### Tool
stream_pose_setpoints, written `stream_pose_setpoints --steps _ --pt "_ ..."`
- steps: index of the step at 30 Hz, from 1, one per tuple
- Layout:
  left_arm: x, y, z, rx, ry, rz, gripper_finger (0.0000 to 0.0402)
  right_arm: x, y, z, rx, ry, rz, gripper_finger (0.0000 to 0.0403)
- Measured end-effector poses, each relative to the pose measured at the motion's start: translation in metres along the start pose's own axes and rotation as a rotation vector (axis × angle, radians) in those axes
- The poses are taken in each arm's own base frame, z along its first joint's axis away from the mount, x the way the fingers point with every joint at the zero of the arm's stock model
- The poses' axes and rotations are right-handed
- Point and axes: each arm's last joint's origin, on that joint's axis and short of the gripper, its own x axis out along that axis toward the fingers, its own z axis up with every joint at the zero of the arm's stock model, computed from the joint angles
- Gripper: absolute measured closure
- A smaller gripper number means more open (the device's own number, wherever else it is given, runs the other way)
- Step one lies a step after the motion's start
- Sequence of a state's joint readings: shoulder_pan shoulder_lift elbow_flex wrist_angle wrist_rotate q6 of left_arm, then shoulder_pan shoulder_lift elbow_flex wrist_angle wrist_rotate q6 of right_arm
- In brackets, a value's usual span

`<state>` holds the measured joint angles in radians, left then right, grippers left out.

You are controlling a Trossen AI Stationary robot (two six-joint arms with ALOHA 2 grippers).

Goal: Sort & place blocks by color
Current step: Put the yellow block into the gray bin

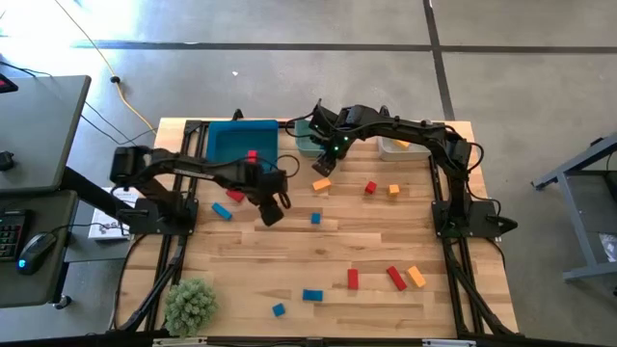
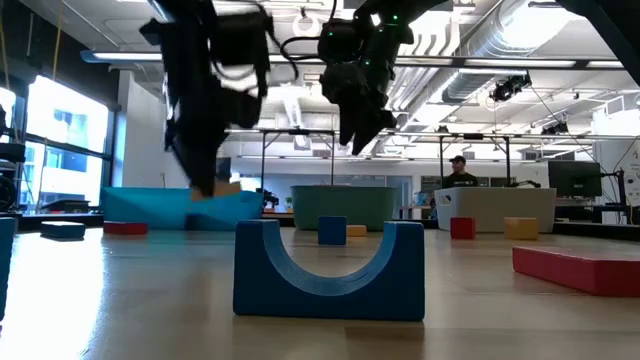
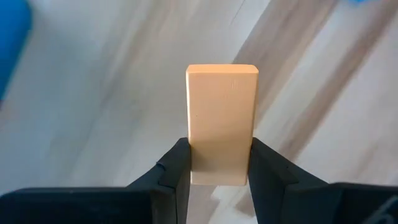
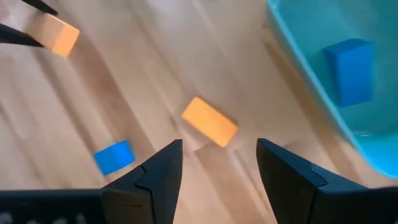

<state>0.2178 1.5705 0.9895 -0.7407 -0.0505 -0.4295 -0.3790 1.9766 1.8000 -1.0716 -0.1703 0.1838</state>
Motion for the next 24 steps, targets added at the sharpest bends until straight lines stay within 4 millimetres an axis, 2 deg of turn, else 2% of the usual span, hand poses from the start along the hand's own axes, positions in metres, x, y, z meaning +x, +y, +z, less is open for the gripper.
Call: stream_pose_setpoints --steps 9,20,24 --pt "-0.035 0.010 0.016 0.065 -0.259 -0.069 0.0305 0.000 0.005 0.006 0.180 -0.036 0.131 0.0210" --pt "-0.039 0.023 0.023 0.306 -0.314 -0.012 0.0305 -0.003 0.015 0.021 0.370 -0.125 0.320 0.0210" --pt "-0.040 0.027 0.029 0.363 -0.364 -0.001 0.0305 -0.003 0.022 0.024 0.390 -0.148 0.350 0.0210"
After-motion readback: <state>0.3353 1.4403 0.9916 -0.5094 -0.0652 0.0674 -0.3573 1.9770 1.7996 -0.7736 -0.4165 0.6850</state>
